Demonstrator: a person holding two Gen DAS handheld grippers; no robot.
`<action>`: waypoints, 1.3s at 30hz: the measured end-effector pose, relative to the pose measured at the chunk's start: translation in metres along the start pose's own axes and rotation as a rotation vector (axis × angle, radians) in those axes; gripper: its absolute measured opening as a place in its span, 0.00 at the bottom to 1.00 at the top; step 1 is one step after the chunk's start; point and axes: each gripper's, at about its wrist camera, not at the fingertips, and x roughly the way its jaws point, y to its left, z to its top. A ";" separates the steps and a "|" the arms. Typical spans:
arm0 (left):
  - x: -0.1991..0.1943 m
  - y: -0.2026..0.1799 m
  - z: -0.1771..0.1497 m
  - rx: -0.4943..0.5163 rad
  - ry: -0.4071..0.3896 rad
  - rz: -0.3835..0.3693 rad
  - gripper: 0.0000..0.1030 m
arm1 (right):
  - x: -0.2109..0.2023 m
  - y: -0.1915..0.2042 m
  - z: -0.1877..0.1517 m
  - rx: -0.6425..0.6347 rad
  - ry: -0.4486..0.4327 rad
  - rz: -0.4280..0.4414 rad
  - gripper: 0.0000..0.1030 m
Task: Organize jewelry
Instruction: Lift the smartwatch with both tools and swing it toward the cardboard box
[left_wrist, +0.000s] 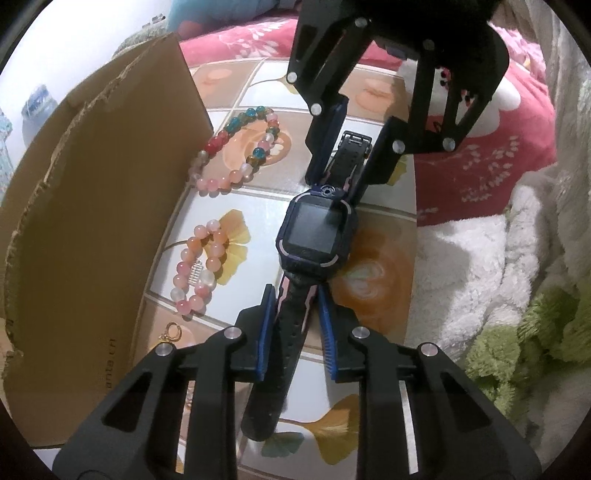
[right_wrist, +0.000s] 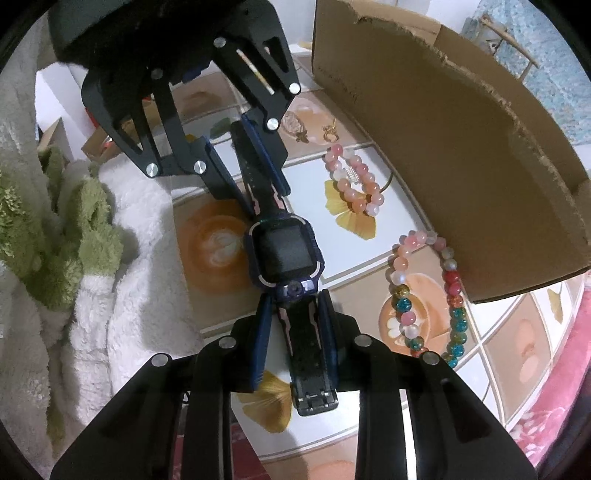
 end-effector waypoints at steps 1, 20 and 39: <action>-0.002 0.000 0.000 -0.002 -0.001 0.003 0.21 | -0.002 0.001 0.000 -0.003 -0.004 -0.008 0.24; -0.129 -0.018 0.024 0.088 -0.091 0.333 0.02 | -0.121 0.039 0.044 -0.150 -0.139 -0.364 0.01; -0.141 0.061 -0.027 -0.397 -0.134 0.305 0.11 | -0.108 -0.030 0.013 0.490 -0.379 -0.001 0.25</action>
